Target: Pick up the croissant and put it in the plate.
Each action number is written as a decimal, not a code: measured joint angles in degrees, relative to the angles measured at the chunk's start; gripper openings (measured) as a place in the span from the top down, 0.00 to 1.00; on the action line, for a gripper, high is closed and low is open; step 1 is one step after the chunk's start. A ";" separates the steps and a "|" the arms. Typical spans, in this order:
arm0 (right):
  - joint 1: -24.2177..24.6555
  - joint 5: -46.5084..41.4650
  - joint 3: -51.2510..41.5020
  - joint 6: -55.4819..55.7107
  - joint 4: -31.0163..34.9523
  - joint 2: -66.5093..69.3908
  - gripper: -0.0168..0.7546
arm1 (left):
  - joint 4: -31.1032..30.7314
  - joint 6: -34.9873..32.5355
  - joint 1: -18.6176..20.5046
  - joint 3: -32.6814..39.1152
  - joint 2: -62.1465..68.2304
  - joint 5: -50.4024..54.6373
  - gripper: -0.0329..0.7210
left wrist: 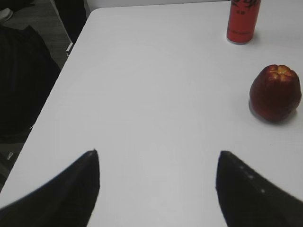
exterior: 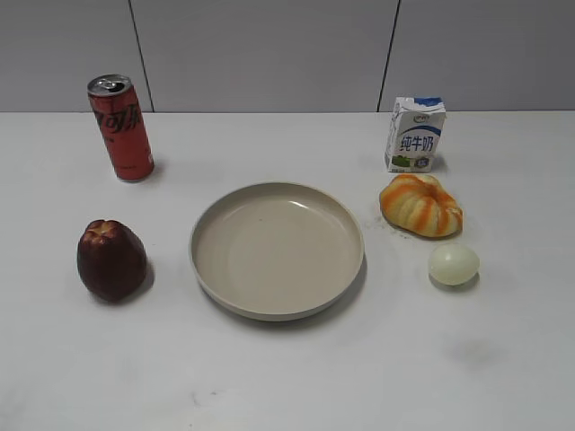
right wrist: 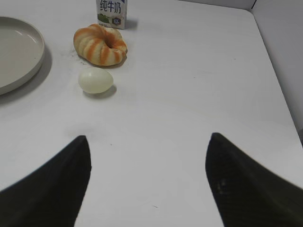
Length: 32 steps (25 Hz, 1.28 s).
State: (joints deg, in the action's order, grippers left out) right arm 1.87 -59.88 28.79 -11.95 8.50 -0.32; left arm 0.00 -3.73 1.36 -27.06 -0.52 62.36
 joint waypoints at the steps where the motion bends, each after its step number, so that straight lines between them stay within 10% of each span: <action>1: 0.00 0.00 0.00 0.00 0.00 0.00 0.24 | 0.00 0.00 0.00 0.00 0.00 0.00 0.18; 32: -0.39 12.53 30.79 -1.07 6.32 78.28 0.24 | 0.00 0.00 0.00 0.00 0.00 0.00 0.18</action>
State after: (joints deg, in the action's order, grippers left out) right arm 1.47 -47.35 59.58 -13.02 14.82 77.95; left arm 0.00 -3.73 1.36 -27.06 -0.52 62.36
